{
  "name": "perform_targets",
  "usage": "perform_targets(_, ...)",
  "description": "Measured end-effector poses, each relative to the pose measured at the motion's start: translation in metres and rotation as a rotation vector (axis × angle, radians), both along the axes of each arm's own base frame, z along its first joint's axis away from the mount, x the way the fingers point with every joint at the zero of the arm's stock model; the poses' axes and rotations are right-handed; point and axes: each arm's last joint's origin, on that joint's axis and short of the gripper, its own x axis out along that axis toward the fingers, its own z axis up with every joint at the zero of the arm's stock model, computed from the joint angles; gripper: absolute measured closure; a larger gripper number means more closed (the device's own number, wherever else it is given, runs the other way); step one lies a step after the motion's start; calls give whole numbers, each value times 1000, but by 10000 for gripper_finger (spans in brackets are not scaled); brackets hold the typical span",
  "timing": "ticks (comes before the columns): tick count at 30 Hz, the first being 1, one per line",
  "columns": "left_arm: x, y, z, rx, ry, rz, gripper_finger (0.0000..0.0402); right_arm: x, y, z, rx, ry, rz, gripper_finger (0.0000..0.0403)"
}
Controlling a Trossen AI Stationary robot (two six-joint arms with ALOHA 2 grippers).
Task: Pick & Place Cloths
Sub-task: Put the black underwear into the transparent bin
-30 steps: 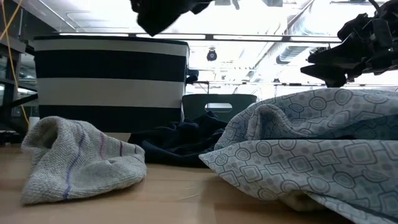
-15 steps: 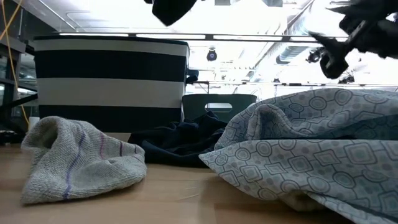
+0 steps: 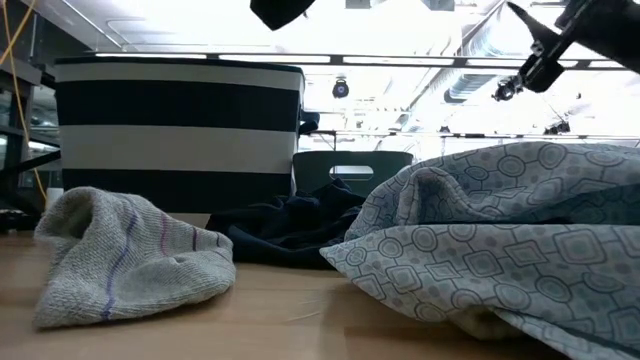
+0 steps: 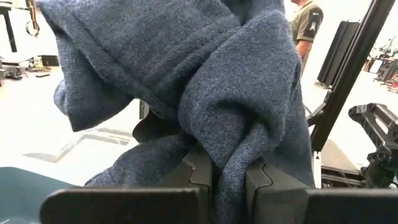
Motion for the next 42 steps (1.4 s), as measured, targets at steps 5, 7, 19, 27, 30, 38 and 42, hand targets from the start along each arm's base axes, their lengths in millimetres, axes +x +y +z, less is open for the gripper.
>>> perform_targets(5, -1, 1, 1, -2, -8, 20, 382, 13, 4, 30, -106, 101, -88, 186)
perform_targets(7, -1, 1, 1, 2, -5, 44, 382, 22, 7, 47, -175, 112, -127, 186)
perform_targets(19, -4, 7, 17, 110, -12, 240, 382, 112, 33, 116, -373, 260, -312, 186)
perform_targets(27, -7, 9, 34, 202, 11, 290, 382, 151, 41, 135, -460, 303, -441, 185)
perform_targets(30, -8, 8, 39, 231, 26, 276, 382, 164, 46, 140, -538, 306, -451, 185)
perform_targets(38, -10, 9, 39, 267, 102, 267, 382, 183, 53, 159, -629, 288, -485, 185)
perform_targets(42, -10, 9, 38, 271, 116, 265, 382, 184, 54, 165, -652, 283, -495, 184)
